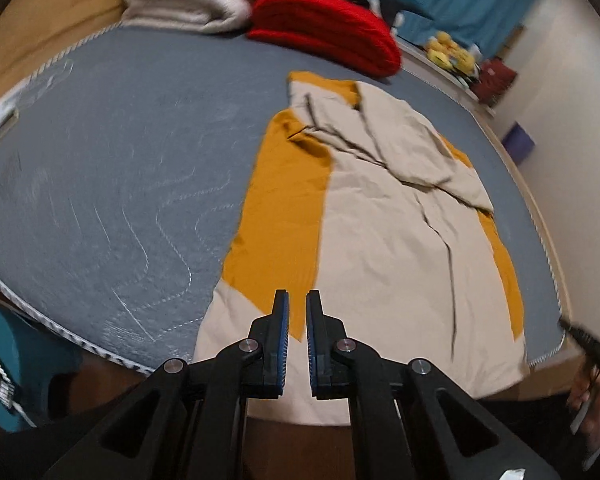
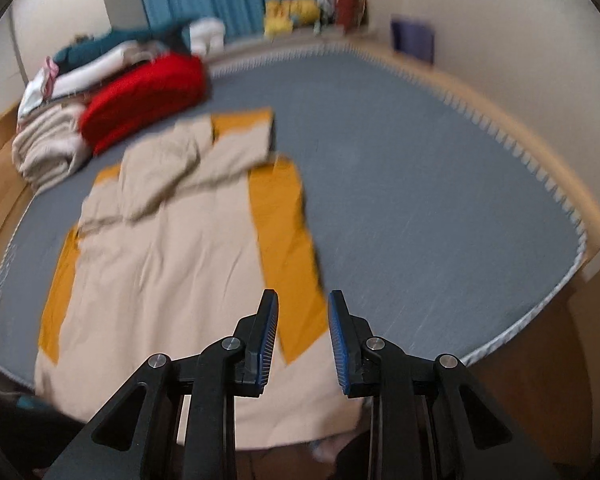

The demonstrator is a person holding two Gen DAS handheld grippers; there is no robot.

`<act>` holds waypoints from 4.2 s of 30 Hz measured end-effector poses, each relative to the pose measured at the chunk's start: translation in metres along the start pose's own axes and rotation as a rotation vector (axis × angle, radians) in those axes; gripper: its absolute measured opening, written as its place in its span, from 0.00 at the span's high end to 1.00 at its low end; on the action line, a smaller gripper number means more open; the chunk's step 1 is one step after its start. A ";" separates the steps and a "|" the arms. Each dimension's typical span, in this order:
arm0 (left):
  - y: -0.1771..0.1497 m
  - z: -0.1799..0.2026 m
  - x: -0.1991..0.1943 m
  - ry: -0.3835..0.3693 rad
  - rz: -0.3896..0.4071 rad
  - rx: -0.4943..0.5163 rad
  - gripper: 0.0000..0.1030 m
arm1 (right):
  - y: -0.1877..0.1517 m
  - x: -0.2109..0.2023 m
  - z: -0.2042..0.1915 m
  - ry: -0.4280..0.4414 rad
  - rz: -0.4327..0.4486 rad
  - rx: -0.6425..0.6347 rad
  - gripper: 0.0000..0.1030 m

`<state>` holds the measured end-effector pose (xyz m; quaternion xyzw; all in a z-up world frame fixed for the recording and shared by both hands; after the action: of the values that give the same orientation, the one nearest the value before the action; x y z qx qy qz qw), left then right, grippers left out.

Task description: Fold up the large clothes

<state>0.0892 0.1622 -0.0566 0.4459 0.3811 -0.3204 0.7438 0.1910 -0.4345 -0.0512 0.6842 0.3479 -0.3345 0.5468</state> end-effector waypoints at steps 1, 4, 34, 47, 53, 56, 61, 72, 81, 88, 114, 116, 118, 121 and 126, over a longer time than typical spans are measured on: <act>0.000 -0.007 0.016 0.051 -0.052 -0.026 0.93 | -0.002 0.013 0.003 -0.002 -0.041 0.007 0.73; 0.002 -0.021 0.035 0.089 -0.097 -0.048 0.93 | -0.008 0.044 0.009 -0.081 -0.139 0.000 0.73; -0.016 -0.050 0.100 0.245 -0.281 -0.144 0.70 | -0.036 0.131 0.033 -0.122 -0.417 0.086 0.59; -0.018 -0.030 0.102 0.305 -0.279 0.000 0.95 | -0.036 0.126 0.014 -0.094 -0.399 0.002 0.92; -0.017 -0.022 0.088 0.270 -0.243 0.017 0.96 | -0.028 0.102 0.011 -0.049 -0.334 0.003 0.96; -0.022 -0.035 0.090 0.227 -0.282 -0.040 0.93 | -0.032 0.102 0.022 -0.038 -0.356 0.053 0.93; -0.025 -0.038 0.100 0.221 -0.324 -0.098 0.87 | -0.041 0.130 0.033 -0.098 -0.450 0.070 0.73; -0.018 -0.022 0.082 0.217 -0.247 -0.029 0.98 | -0.037 0.112 0.014 -0.069 -0.366 0.014 0.96; -0.001 0.003 0.006 0.005 -0.139 0.005 0.99 | -0.013 0.031 0.006 0.106 -0.188 0.004 0.98; 0.016 0.023 -0.057 -0.087 -0.060 0.091 0.99 | 0.008 -0.037 -0.002 0.215 -0.078 -0.006 0.98; 0.108 -0.009 -0.031 -0.264 -0.048 -0.039 0.99 | 0.071 -0.077 0.021 0.317 0.005 0.094 0.98; 0.133 -0.017 0.008 -0.259 -0.048 -0.095 0.99 | 0.101 -0.039 0.010 0.287 0.003 0.091 0.98; 0.153 -0.026 0.048 -0.251 -0.040 -0.151 0.98 | 0.124 -0.003 0.005 0.250 -0.010 0.097 0.98; 0.167 -0.033 0.082 -0.227 -0.067 -0.180 0.89 | 0.155 0.067 0.001 0.223 -0.034 0.150 0.96; 0.172 -0.050 0.082 -0.167 -0.059 -0.144 0.87 | 0.174 0.115 0.004 0.178 -0.068 0.165 0.88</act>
<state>0.2567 0.2643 -0.0699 0.3516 0.3526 -0.3501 0.7934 0.3988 -0.4535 -0.0582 0.7416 0.3894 -0.3185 0.4437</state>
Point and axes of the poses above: each gripper's, at about its wrist camera, not at the fingertips, and x roughly the way its jaws point, z to its right, y to its top, the point moved 1 cm from there along x, roughly the way its jaws point, and after that the axes turned 4 degrees about -z, right-handed, at the moved point
